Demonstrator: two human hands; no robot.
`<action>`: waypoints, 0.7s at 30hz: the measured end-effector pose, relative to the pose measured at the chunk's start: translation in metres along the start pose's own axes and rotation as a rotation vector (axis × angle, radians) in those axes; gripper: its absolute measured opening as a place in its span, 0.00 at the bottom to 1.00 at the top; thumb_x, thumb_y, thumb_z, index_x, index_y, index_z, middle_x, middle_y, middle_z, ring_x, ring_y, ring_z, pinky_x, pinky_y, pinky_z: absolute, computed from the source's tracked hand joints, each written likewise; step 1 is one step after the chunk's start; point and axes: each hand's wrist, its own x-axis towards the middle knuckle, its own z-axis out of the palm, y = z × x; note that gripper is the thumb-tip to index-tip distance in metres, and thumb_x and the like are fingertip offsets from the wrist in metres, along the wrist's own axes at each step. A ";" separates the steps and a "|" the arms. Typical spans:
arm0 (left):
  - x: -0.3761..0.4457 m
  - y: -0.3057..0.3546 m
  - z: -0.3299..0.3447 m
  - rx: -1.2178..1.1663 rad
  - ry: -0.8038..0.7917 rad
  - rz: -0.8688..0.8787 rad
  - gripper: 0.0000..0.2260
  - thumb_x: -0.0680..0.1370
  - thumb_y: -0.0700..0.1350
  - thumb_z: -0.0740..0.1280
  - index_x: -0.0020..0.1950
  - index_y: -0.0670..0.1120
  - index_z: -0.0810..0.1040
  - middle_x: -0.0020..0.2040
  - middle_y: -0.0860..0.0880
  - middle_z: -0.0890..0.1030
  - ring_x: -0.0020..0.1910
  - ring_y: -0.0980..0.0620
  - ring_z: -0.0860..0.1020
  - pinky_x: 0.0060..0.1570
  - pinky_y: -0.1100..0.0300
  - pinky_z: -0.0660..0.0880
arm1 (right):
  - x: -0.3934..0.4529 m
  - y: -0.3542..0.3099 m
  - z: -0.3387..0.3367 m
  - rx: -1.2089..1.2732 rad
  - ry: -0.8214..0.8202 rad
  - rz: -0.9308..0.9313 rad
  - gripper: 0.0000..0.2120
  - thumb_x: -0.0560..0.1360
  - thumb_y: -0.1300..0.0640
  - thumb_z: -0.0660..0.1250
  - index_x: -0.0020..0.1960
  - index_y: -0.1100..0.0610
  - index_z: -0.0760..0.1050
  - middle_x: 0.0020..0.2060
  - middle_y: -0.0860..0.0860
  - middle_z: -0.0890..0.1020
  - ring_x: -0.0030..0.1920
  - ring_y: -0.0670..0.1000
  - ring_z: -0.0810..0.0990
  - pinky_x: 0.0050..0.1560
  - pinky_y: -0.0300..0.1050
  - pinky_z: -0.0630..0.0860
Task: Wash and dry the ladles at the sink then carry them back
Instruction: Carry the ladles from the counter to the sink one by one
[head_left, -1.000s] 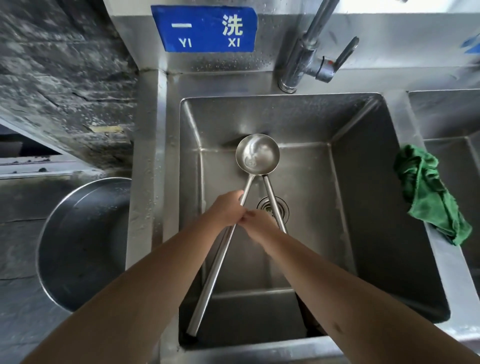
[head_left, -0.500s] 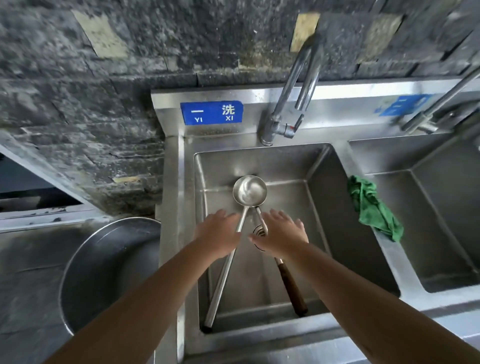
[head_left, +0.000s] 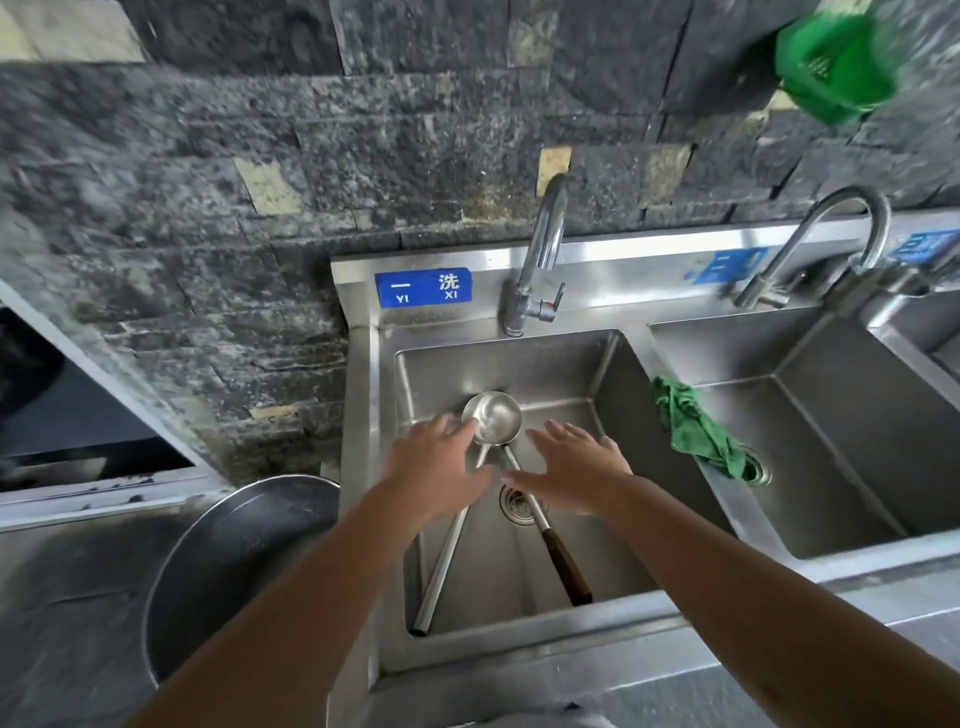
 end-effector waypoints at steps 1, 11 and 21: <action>-0.006 0.007 -0.002 0.017 0.006 0.005 0.36 0.71 0.69 0.52 0.76 0.55 0.58 0.76 0.49 0.63 0.74 0.45 0.63 0.68 0.46 0.66 | -0.006 0.003 -0.003 -0.002 0.009 -0.007 0.41 0.71 0.24 0.51 0.78 0.44 0.54 0.79 0.47 0.56 0.79 0.50 0.51 0.75 0.63 0.52; -0.055 0.064 -0.020 0.102 0.071 -0.070 0.34 0.75 0.67 0.56 0.78 0.57 0.54 0.80 0.47 0.56 0.77 0.46 0.58 0.73 0.47 0.61 | -0.064 0.037 -0.019 -0.006 0.022 -0.118 0.36 0.73 0.27 0.52 0.76 0.43 0.60 0.78 0.46 0.59 0.78 0.50 0.54 0.73 0.64 0.51; -0.092 0.084 -0.017 0.076 0.105 -0.213 0.32 0.75 0.65 0.55 0.78 0.57 0.54 0.79 0.47 0.56 0.77 0.46 0.57 0.71 0.41 0.60 | -0.076 0.041 -0.016 -0.076 0.006 -0.276 0.41 0.68 0.26 0.56 0.77 0.41 0.56 0.78 0.44 0.59 0.77 0.52 0.58 0.71 0.64 0.58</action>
